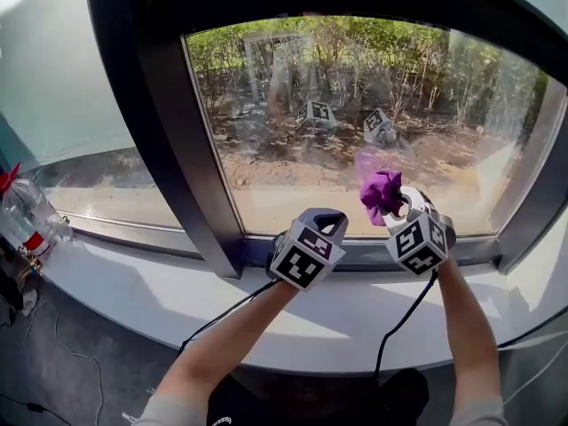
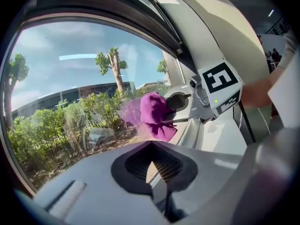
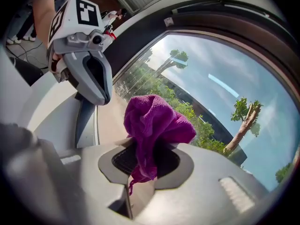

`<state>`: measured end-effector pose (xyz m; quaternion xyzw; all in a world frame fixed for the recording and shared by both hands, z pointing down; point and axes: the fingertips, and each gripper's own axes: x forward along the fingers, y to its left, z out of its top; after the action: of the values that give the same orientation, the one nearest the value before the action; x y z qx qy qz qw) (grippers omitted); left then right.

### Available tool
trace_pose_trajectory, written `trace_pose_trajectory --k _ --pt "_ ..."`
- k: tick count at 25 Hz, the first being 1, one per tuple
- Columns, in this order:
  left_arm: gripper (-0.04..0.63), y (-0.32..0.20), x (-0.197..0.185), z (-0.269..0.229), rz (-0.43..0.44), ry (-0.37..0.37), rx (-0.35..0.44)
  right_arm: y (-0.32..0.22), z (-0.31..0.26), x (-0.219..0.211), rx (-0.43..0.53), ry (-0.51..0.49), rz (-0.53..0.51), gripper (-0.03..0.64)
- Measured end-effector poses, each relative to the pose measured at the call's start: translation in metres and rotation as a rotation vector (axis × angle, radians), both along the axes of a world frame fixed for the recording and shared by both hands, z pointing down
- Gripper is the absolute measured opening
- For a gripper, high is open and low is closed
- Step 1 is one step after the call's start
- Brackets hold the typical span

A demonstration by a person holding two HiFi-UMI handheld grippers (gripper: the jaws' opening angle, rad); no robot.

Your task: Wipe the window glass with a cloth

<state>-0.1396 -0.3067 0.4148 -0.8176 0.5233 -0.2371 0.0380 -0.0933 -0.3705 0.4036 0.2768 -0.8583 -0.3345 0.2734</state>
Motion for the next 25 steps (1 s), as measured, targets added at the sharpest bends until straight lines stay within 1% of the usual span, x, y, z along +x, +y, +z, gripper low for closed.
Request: trace_pose_trajectory --k 5,12,18,21,25 --pt "0.000 -0.006 0.006 -0.052 0.025 -0.016 0.069 0.002 -0.079 -0.003 -0.017 -0.125 -0.051 0.106" --pt "0.000 -0.007 0.008 -0.123 0.028 -0.020 0.176 0.006 -0.180 -0.006 -0.002 -0.210 -0.098 0.106" --pt "0.000 -0.004 0.014 -0.154 0.045 0.001 0.203 0.011 -0.255 -0.007 0.058 -0.290 -0.105 0.106" --pt "0.000 -0.003 0.016 -0.167 0.046 -0.013 0.225 0.014 -0.283 -0.009 0.074 -0.321 -0.110 0.106" --pt "0.000 -0.003 0.021 -0.180 0.051 -0.030 0.247 0.013 -0.304 -0.002 0.075 -0.346 -0.115 0.107"
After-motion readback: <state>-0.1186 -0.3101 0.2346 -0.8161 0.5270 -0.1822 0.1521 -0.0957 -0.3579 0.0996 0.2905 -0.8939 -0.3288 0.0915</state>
